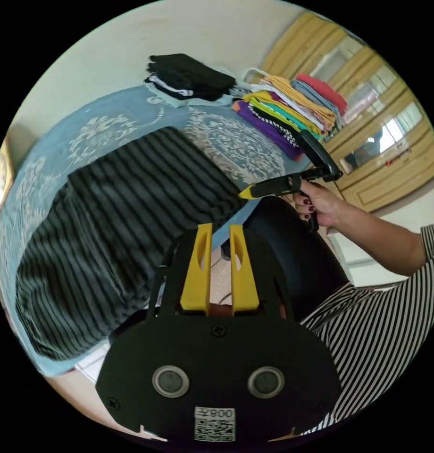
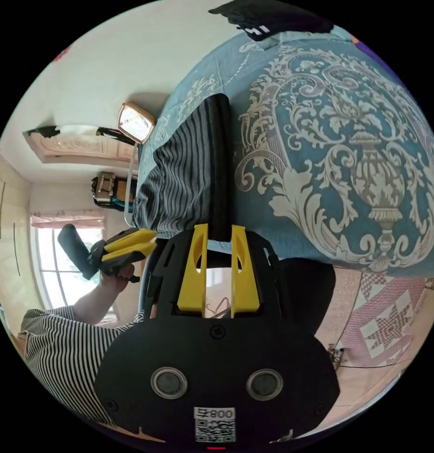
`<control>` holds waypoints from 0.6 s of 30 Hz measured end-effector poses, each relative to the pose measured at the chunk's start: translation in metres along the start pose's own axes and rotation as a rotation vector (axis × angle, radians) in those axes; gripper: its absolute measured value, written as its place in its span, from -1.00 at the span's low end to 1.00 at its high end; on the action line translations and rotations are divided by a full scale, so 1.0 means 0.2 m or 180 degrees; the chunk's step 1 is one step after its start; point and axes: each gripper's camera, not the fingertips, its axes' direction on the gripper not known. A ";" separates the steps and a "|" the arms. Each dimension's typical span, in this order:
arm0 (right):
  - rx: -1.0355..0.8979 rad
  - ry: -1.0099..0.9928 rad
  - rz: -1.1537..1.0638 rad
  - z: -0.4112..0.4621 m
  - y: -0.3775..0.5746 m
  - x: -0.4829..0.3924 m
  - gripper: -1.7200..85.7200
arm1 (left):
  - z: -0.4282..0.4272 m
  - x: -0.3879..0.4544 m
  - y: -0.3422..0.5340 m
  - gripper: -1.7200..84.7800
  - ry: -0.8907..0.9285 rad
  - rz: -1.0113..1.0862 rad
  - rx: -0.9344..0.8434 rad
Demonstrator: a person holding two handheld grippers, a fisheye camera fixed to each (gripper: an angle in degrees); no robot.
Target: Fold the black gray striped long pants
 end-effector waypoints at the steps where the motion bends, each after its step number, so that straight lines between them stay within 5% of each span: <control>1: 0.0000 -0.0127 0.0059 0.01 0.00 0.06 -0.77 | 0.01 0.07 -0.06 -0.81 -0.0106 0.0149 -0.0014; 14: -0.0032 -0.0831 0.0155 0.12 -0.06 0.42 -0.79 | 0.26 0.55 -0.37 -0.76 -0.1211 0.0731 -0.0540; 18: -0.0096 -0.0885 -0.0013 0.12 -0.10 0.44 -0.82 | 0.21 0.50 -0.39 -0.85 -0.0832 0.0494 -0.0460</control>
